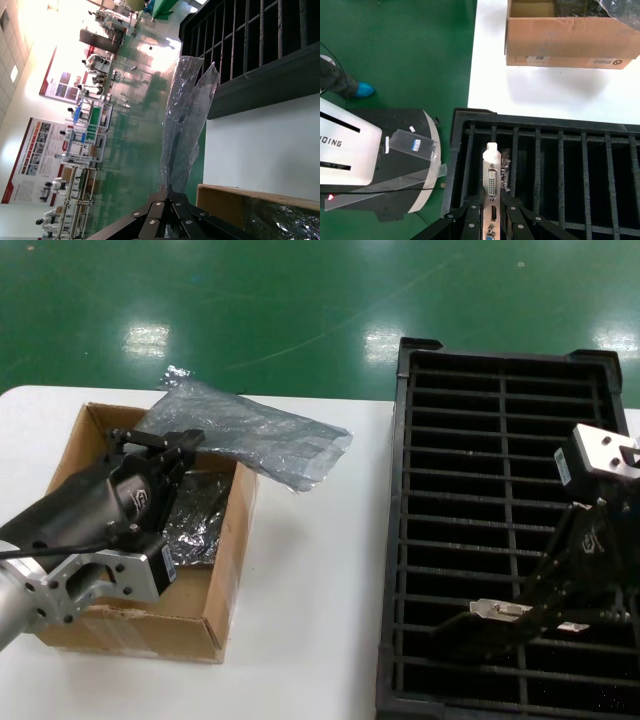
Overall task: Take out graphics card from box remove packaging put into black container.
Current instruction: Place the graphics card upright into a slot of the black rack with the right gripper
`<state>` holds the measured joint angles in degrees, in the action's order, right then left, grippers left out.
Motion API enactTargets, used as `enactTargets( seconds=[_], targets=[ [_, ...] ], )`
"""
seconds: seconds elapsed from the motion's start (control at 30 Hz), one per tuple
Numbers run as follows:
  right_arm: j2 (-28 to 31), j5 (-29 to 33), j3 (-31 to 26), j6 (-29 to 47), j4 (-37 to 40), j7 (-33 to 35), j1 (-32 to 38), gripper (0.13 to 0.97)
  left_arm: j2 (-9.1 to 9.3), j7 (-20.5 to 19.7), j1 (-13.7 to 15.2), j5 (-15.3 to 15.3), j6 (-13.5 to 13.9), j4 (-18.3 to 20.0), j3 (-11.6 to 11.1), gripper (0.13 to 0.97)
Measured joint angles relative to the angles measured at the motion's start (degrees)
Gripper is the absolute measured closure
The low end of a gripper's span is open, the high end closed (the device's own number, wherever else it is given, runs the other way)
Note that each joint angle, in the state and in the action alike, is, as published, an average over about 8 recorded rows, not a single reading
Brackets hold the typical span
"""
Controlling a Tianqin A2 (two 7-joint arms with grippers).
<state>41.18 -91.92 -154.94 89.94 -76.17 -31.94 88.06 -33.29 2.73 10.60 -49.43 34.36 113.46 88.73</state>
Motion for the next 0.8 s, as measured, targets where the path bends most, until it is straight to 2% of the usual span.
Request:
enactTargets(
  seconds=[0.8],
  targets=[
    [-1.9, 1.0, -1.6, 0.0, 2.5, 1.1, 0.5, 0.91, 0.0, 0.0, 0.0, 0.0, 0.0, 0.0, 0.0, 0.958]
  ],
)
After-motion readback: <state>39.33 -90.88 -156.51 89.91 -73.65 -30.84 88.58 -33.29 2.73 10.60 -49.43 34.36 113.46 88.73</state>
